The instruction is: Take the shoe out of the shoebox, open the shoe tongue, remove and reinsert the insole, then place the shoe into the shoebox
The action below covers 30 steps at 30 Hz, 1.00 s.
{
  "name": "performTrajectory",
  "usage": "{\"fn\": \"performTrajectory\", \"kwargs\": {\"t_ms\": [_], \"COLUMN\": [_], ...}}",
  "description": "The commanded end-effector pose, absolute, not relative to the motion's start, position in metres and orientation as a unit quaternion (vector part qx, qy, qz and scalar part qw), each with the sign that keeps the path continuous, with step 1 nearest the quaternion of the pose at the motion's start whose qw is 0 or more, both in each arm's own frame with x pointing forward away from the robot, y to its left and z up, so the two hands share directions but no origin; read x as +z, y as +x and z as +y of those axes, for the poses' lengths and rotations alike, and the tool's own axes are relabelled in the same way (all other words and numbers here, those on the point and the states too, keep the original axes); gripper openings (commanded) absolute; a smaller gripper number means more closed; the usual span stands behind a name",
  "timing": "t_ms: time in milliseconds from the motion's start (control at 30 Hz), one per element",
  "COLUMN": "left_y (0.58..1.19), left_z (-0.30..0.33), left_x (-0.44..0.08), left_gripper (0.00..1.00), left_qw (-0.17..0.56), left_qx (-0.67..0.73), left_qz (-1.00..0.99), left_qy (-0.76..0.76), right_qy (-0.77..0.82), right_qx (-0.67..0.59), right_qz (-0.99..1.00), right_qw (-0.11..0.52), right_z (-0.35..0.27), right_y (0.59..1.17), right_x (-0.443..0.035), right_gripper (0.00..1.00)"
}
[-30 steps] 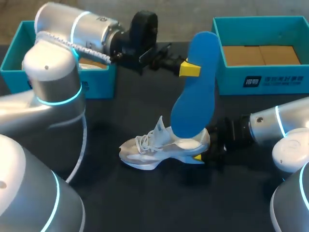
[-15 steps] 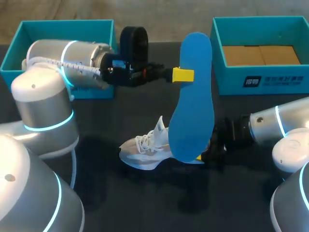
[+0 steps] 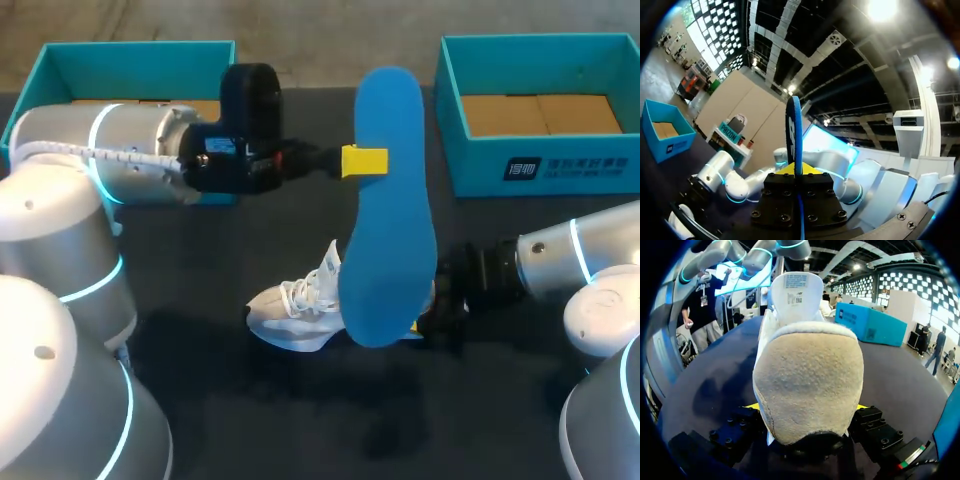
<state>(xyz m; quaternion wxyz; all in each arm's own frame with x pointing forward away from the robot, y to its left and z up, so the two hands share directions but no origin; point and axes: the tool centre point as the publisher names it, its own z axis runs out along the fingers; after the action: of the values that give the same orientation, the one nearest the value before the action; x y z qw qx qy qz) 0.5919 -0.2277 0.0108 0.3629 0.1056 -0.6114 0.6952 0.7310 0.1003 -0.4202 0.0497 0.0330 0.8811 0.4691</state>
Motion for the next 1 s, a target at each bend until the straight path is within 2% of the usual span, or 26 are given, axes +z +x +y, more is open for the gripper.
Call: {"fn": "performTrajectory", "kwargs": {"t_ms": [33, 1000], "left_y": [0.592, 0.584], "left_z": [-0.219, -0.210], "left_x": [0.014, 0.030], "left_gripper": [0.00, 0.00], "left_qw": [0.358, 0.331], "left_qx": [0.694, 0.689], "left_qz": [-0.615, -0.634], "left_qy": [0.108, 0.116], "right_qy": [0.034, 0.034], "right_qx": [0.466, 0.466], "right_qz": [0.883, 0.883], "right_qw": [0.050, 0.050], "right_z": [0.103, 0.103], "right_y": [0.732, 0.732], "right_x": [-0.421, -0.421], "right_gripper": [0.00, 0.00]}}
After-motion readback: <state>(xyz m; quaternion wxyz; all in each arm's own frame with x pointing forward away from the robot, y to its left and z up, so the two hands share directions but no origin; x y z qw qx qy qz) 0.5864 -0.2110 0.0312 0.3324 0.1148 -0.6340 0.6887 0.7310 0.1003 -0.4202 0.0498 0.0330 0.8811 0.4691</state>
